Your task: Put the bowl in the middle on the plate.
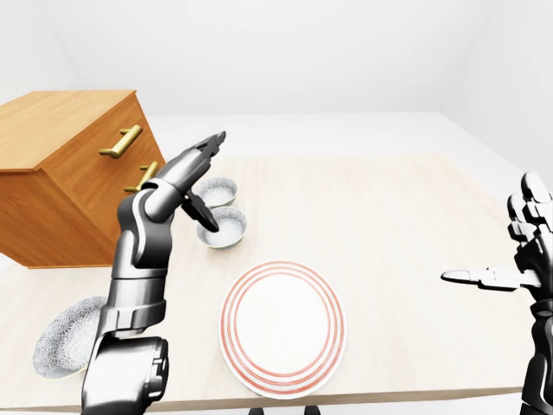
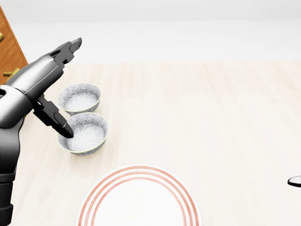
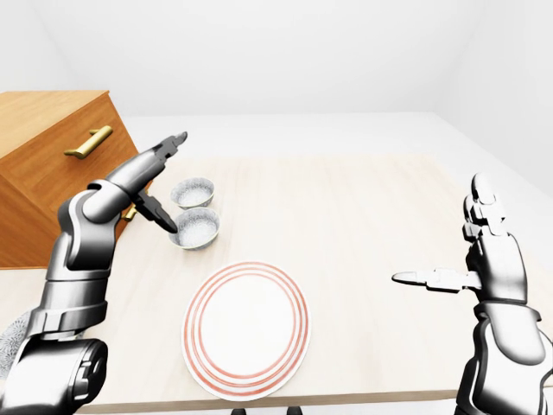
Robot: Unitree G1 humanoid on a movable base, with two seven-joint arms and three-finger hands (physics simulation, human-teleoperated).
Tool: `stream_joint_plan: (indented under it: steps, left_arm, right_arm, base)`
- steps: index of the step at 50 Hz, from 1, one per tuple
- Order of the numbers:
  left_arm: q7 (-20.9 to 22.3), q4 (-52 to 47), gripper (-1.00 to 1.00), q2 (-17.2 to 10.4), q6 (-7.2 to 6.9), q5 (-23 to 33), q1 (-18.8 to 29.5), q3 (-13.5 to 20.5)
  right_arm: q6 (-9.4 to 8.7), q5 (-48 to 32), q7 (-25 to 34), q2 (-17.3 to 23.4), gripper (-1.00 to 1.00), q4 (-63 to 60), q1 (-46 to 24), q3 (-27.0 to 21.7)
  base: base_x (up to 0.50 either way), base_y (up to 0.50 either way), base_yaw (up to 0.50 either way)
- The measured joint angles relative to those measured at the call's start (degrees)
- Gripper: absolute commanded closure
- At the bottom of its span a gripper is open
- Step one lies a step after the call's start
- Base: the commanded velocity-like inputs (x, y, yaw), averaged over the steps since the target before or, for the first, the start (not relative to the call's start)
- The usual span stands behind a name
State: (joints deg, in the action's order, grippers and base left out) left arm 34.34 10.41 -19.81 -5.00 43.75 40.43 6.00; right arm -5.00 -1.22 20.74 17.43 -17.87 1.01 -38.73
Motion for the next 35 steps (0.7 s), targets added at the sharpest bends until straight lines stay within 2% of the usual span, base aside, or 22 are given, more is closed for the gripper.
stream_joint_plan:
  steps: [35]
  left_arm:
    - [0.24, 3.33, -1.0, 1.75, 0.0, 1.14, -2.94, -1.0]
  right_arm:
    - [0.0, -0.53, -0.09, 0.11, -1.0, 0.71, -0.11, 0.31]
  base:
    - [0.0, 0.0, 0.0]
